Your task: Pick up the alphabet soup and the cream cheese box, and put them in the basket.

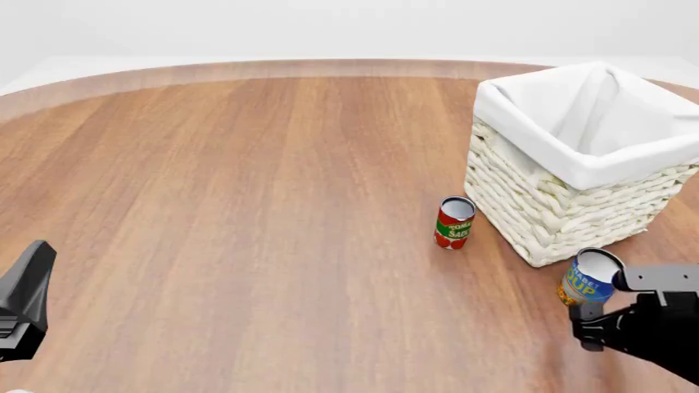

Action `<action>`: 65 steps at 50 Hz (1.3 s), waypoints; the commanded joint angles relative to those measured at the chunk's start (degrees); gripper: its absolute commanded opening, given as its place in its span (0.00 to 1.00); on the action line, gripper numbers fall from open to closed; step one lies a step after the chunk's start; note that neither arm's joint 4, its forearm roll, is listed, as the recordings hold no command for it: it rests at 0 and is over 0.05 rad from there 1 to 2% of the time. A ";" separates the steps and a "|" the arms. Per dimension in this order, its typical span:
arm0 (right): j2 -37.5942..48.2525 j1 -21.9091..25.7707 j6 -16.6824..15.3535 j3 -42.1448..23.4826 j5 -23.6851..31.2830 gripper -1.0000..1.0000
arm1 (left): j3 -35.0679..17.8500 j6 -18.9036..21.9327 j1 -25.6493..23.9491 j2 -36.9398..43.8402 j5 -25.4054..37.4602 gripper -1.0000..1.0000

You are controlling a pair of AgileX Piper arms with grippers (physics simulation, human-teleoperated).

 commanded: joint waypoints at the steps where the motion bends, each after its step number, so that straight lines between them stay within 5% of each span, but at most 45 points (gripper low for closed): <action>1: 2.86 0.03 -0.21 -1.26 -1.57 1.00 | 0.00 0.00 0.00 0.00 0.00 1.00; 41: 7.85 0.49 -0.41 -7.05 -0.04 1.00 | 0.00 0.00 0.00 0.00 0.00 1.00; 42: 7.03 0.53 -0.46 -6.79 0.25 0.00 | 0.00 0.00 0.00 0.00 0.00 1.00; 65: 2.76 1.74 -0.30 -5.78 3.12 0.00 | 0.00 0.00 0.00 0.00 0.00 1.00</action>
